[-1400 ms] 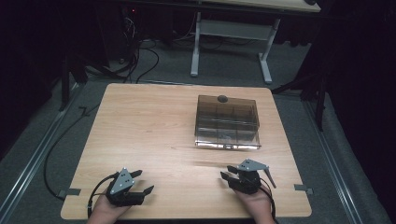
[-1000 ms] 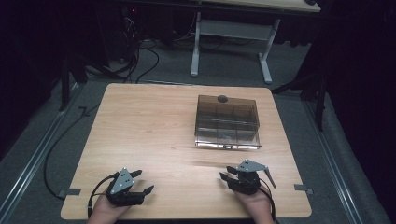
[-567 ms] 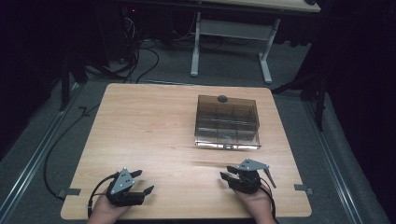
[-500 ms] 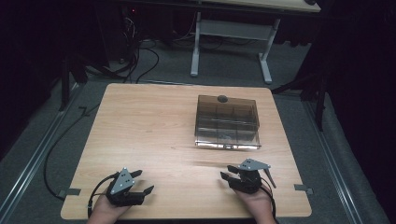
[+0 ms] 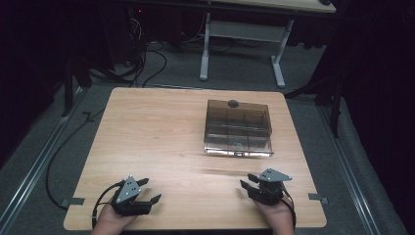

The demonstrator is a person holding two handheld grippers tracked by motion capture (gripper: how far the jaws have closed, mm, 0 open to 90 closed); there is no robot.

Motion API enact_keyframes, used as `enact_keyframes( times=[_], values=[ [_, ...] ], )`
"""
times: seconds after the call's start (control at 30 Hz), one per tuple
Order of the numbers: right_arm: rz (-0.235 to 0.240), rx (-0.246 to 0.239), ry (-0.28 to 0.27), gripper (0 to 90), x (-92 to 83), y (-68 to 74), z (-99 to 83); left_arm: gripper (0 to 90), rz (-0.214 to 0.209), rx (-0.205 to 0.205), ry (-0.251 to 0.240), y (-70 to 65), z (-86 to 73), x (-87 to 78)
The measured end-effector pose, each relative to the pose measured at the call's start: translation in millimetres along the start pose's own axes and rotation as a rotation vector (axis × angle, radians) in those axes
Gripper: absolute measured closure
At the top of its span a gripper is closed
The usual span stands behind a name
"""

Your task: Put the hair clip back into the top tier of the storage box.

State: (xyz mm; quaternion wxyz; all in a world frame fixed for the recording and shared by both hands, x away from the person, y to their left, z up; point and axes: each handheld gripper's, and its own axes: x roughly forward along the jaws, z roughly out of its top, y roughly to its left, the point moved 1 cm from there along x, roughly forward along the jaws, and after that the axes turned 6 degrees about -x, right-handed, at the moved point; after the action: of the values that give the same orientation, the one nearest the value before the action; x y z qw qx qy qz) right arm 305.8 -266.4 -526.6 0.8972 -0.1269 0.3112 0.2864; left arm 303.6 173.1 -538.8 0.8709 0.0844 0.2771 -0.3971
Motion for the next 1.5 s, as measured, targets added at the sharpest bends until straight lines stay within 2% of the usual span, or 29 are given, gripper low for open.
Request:
enact_keyframes(
  times=[0.23,0.37,0.5,0.73,0.87,1.13,1.33,1.5],
  values=[
    [-0.049,0.014,-0.008,58.0,-15.5,-11.6,-8.8,27.3,0.002,-0.003,-0.001,0.3,0.0,-0.1],
    [-0.083,0.049,-0.012,58.2,-27.4,-20.5,-15.8,27.3,-0.003,-0.007,0.001,1.0,0.2,0.1],
    [-0.126,0.059,0.0,58.7,-40.1,-30.9,-25.8,27.3,-0.007,-0.005,-0.004,0.8,0.0,-0.3],
    [-0.2,0.155,-0.013,62.0,-64.0,-53.6,-45.8,27.4,-0.001,-0.006,0.0,0.7,0.1,0.2],
    [-0.217,0.177,-0.009,64.2,-65.8,-61.5,-50.9,27.4,0.001,-0.007,0.004,0.9,0.3,0.4],
    [-0.231,0.2,0.05,72.7,-56.6,-68.6,-56.4,27.5,0.0,-0.006,0.004,0.8,0.3,0.4],
    [-0.232,0.203,0.065,75.2,-53.1,-69.9,-56.0,27.6,0.0,-0.006,0.004,0.8,0.2,0.4],
    [-0.228,0.187,0.071,76.1,-49.5,-68.6,-55.3,27.7,0.0,-0.004,0.007,0.5,0.3,0.7]
  ],
)
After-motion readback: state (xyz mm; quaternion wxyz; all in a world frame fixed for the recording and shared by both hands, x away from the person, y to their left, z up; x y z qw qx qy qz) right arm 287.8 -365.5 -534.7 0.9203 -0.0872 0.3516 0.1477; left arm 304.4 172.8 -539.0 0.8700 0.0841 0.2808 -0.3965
